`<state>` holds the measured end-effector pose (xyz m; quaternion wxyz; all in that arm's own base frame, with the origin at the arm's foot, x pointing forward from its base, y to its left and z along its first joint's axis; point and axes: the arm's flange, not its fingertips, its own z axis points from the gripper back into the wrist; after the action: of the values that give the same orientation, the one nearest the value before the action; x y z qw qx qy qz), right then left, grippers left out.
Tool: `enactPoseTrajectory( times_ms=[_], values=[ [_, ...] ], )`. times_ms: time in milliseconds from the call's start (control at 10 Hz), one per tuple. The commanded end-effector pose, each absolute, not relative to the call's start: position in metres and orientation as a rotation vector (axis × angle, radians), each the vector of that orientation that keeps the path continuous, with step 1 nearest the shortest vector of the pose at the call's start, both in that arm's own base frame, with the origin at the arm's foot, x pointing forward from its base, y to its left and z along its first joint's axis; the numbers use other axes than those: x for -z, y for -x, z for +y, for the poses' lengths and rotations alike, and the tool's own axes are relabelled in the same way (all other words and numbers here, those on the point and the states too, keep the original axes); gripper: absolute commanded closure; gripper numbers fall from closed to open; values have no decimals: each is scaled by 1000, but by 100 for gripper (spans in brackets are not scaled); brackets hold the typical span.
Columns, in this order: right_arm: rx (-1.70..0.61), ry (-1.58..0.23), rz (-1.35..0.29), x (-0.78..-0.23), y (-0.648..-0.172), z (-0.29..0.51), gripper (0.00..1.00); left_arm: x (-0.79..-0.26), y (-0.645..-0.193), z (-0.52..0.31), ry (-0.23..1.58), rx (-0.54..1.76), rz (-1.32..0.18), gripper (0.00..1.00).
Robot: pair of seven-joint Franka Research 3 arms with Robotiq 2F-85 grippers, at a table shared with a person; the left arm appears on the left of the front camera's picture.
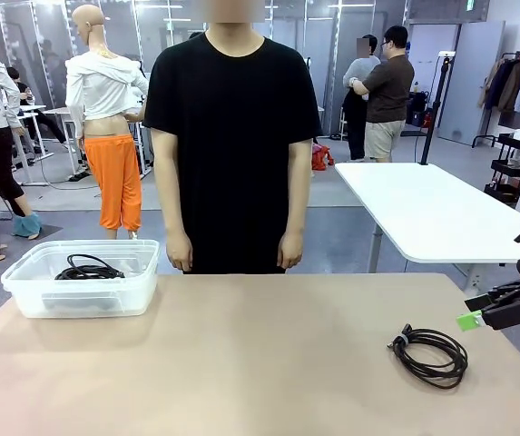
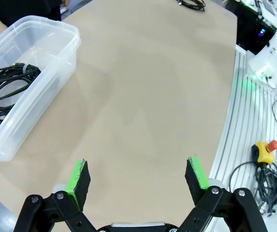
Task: Organize and store the cables.
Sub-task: Place the USB Extension Cable into the Organizing box.
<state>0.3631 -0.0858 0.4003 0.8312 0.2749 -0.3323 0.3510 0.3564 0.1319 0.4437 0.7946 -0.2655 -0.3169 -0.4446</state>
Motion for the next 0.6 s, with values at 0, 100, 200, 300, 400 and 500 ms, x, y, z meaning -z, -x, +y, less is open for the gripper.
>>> enactPoseTrajectory(
  times_ms=[0, 100, 200, 300, 400, 500],
  values=[
    [-747, -588, -718, -400, -363, -86, 0, -444, -354, 131, 582, 967, -696, 0],
    [-747, -588, -718, -400, -363, -86, 0, -444, -354, 131, 582, 967, -696, 0],
    [-747, -588, -718, -400, -363, -86, 0, -444, -354, 131, 582, 967, -696, 0],
    [-744, -583, -705, -400, -363, -86, 0, -444, -354, 131, 582, 967, -696, 0],
    [-666, -531, -588, -435, -370, -71, 0, -444, -354, 131, 582, 967, -696, 0],
    [-560, -502, -494, -456, -383, -51, 0, -444, -354, 131, 582, 967, -696, 0]
  ],
)
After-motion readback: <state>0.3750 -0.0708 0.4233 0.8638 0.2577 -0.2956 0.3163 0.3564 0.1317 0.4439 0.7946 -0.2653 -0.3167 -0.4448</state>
